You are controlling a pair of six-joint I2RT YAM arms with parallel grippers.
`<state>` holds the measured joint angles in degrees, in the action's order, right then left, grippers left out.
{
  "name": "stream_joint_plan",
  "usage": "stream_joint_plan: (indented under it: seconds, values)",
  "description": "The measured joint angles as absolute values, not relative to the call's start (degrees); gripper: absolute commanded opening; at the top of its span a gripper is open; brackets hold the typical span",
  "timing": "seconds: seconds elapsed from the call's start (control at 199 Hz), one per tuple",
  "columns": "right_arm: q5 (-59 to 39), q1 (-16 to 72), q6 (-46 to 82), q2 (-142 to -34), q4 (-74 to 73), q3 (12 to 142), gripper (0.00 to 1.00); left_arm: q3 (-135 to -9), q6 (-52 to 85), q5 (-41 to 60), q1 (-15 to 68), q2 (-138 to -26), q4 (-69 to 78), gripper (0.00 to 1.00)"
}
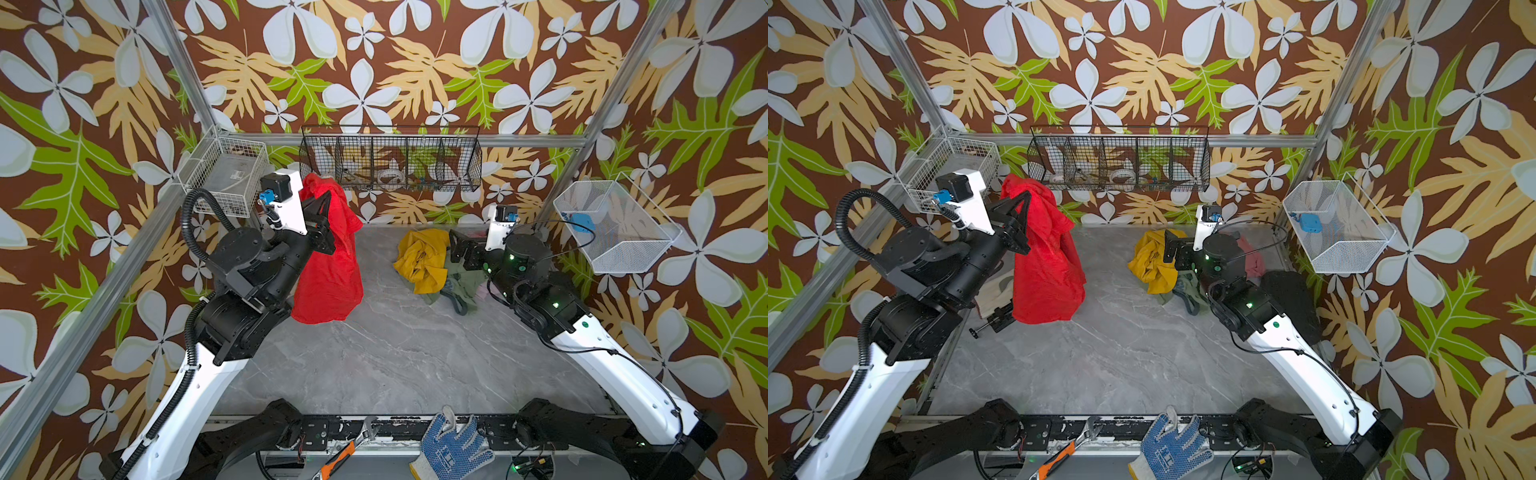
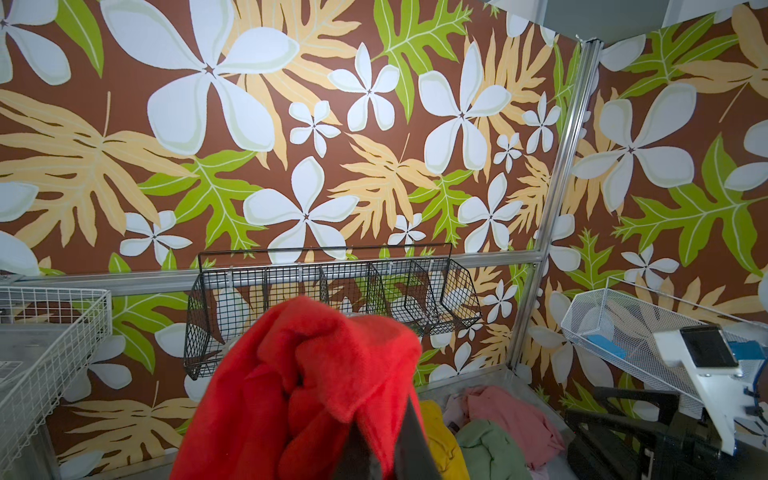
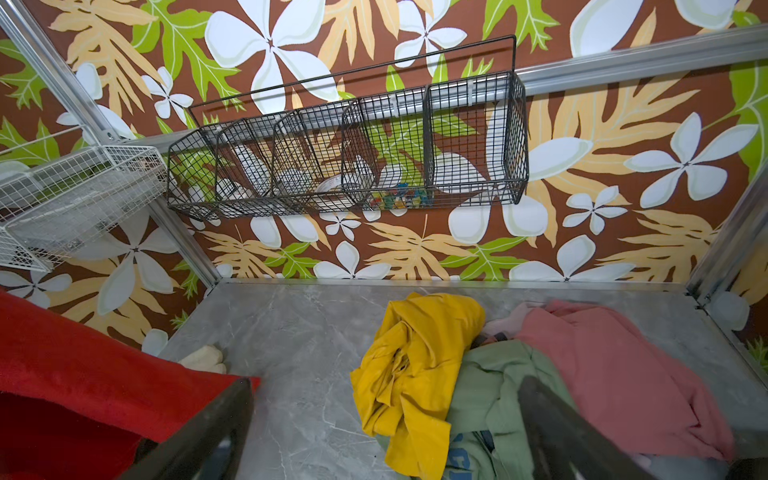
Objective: Pick out a specific cloth from the pile
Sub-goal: 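Carry the red cloth with the left gripper toward the glove and lower it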
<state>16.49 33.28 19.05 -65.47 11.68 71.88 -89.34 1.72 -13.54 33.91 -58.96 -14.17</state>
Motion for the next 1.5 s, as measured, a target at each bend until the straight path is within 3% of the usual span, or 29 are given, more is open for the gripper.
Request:
stream_joint_plan:
  seconds: [0.316,0.582,0.752,1.119,1.5]
  values:
    - [14.9,33.3,19.3,-67.3,12.0,72.2,0.97,-79.2,9.8,-12.8,33.9,-51.9,-17.5,0.0]
    - [12.8,33.3,20.6,-70.4,12.0,73.8,0.95,-80.8,13.1,-13.1,33.9,-51.7,-18.8,0.0]
    - [12.0,33.3,21.0,-70.6,11.4,73.5,0.94,-78.9,11.8,-14.8,31.5,-54.5,-17.1,0.0]
    - [10.7,33.3,21.3,-70.8,10.7,73.5,0.9,-69.4,13.4,-3.9,15.6,-65.2,-7.3,0.0]
    - [9.0,33.4,22.6,-71.2,9.9,72.8,0.87,-67.0,14.9,-1.0,14.5,-75.6,5.7,0.0]
